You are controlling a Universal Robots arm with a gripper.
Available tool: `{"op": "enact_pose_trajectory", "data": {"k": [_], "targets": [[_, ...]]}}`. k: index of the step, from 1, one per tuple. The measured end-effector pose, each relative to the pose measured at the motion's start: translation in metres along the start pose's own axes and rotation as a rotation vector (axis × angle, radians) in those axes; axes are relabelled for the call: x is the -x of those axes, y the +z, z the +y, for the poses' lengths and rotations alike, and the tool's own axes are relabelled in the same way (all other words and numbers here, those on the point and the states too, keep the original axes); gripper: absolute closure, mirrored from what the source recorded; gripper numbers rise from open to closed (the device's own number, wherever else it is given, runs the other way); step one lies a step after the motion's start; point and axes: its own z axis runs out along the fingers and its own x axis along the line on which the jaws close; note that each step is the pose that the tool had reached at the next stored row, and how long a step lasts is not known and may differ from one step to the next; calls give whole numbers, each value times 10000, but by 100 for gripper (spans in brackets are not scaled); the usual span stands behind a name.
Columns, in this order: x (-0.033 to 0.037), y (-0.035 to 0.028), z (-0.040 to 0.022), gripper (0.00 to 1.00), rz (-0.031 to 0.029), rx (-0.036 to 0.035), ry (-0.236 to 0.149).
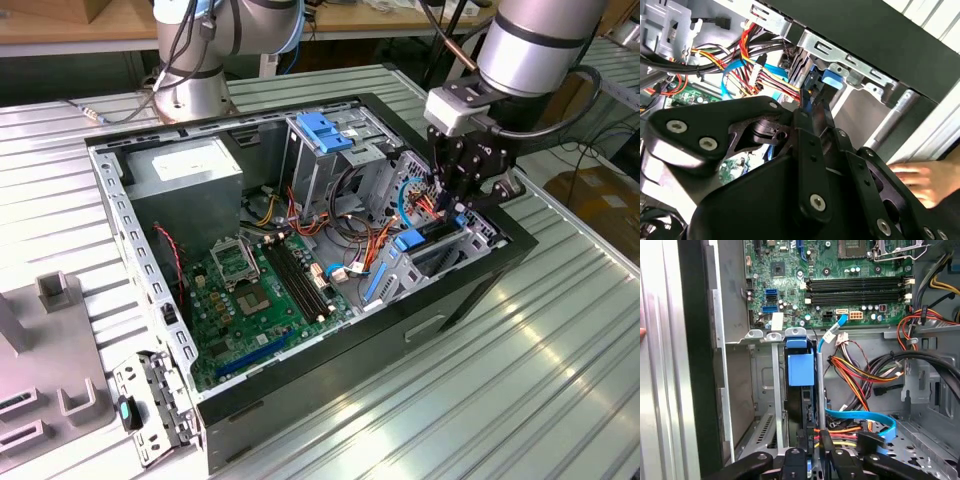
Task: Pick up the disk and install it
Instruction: 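Insert the first disk wire, then insert the second disk wire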
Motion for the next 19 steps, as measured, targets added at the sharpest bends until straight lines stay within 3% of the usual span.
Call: {"op": "enact_pose_trajectory", "data": {"k": [2, 3, 15, 19], "targets": [[0, 1, 0, 75, -2, 0, 0], [0, -2, 0, 89, 0, 0, 0], [0, -5, 2, 89, 1, 0, -1], [-2, -35, 7, 89, 0, 36, -1]]}}
